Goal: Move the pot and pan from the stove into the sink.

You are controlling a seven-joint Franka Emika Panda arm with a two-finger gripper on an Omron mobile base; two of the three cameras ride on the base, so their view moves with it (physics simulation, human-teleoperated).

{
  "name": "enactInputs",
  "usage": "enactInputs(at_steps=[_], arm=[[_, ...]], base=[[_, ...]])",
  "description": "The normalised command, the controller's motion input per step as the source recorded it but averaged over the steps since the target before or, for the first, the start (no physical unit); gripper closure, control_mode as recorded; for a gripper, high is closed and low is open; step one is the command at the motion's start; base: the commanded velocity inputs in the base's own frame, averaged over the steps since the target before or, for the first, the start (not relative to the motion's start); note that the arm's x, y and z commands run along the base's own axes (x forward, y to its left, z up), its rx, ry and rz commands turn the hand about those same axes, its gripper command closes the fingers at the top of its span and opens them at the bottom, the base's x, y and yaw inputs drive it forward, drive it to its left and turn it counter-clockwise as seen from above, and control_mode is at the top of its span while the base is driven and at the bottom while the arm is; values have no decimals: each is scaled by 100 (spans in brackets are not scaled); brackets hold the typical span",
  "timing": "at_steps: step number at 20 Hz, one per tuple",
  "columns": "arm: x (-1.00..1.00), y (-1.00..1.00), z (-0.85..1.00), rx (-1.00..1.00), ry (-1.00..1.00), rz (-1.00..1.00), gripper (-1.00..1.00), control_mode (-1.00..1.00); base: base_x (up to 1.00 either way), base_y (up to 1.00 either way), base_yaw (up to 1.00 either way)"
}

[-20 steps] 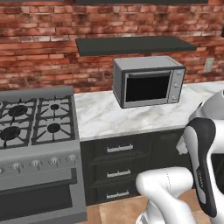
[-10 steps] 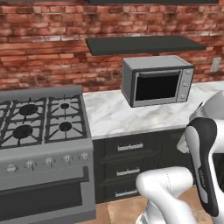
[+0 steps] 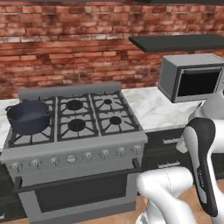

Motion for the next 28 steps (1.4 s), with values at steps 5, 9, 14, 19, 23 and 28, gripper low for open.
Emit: enactInputs(at_steps=[5,9,14,19,23,28], arm=[[0,0,0,0,0,0,-100,100],[0,0,0,0,0,0,-100,100],[0,0,0,0,0,0,-100,100],[0,0,0,0,0,0,-100,100],[0,0,0,0,0,0,-100,100],[0,0,0,0,0,0,-100,100]], base=[[-19,100,1],[-18,100,0],[-15,99,0],[-9,79,0],[2,3,0],[72,27,0]])
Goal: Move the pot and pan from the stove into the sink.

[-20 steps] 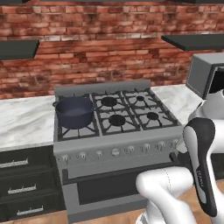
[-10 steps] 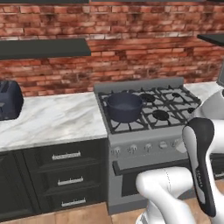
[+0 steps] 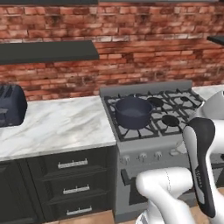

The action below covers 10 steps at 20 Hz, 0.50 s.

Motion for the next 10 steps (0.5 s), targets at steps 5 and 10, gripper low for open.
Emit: enactInputs(at_steps=[5,10], arm=[[0,0,0,0,0,0,-100,100],[0,0,0,0,0,0,-100,-100]], base=[[88,36,0],[17,7,0]])
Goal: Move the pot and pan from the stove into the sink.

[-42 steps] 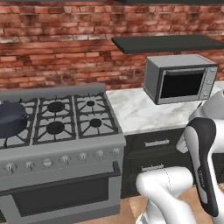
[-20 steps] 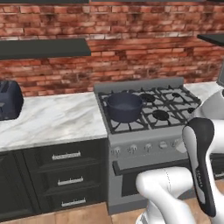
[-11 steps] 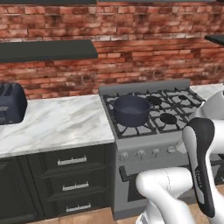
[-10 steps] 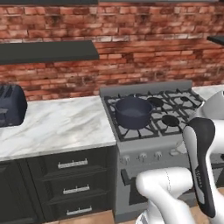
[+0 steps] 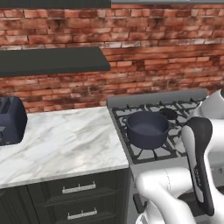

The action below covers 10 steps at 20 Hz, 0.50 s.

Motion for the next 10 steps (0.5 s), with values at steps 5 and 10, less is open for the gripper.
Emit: enactInputs(at_steps=[5,10], arm=[[70,35,-7,-2,0,-6,-100,-100],[66,37,-8,-2,0,-9,-100,-100]], base=[[0,0,0],[0,0,0]])
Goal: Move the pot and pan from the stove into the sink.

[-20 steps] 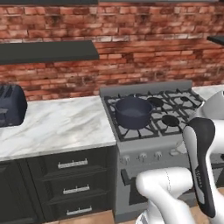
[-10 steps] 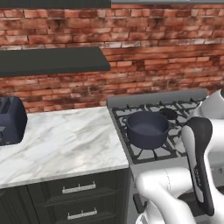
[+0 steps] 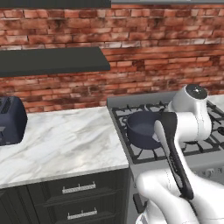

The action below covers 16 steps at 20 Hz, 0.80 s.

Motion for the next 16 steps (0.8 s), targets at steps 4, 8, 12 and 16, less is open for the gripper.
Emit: enactInputs(at_steps=[4,8,12,16], arm=[[40,18,-14,-3,2,-9,-100,-100],[5,3,-3,-2,4,-3,-100,-100],[10,0,-27,-2,2,0,-100,-100],[23,0,-49,-2,3,1,-100,-100]], base=[[0,0,0],[0,0,0],[0,0,0],[0,0,0]])
